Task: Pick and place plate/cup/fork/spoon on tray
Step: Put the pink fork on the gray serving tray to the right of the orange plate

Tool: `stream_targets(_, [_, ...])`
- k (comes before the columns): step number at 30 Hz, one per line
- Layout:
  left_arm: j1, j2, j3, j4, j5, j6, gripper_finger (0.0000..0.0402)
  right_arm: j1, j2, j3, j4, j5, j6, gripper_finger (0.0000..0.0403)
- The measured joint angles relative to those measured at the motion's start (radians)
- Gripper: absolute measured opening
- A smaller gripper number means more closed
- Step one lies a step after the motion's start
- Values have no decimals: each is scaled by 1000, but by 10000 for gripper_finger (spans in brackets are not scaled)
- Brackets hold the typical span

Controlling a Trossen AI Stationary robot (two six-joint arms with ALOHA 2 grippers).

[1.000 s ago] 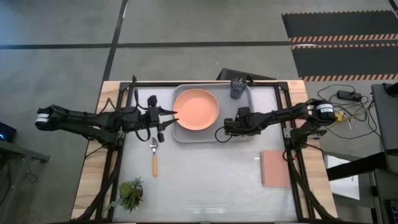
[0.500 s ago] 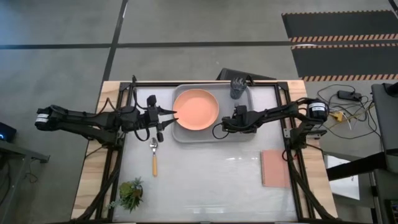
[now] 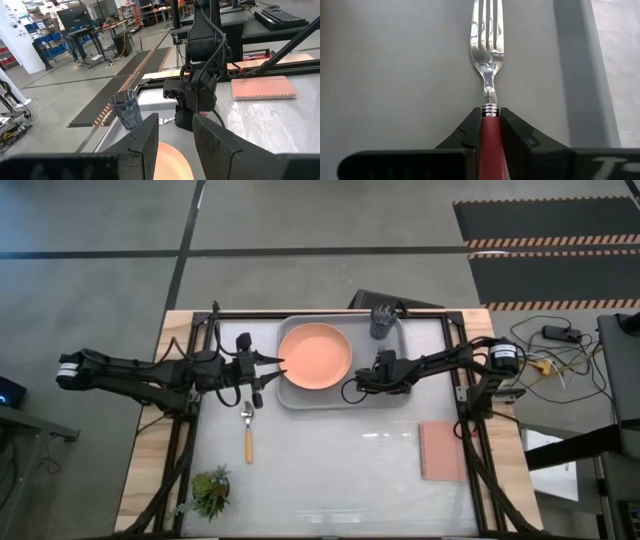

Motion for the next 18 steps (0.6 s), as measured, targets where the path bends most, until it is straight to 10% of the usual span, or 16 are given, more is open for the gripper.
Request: stream_targets(18, [0, 0, 0, 0, 0, 0, 105, -5, 2, -1, -4, 8, -25, 123])
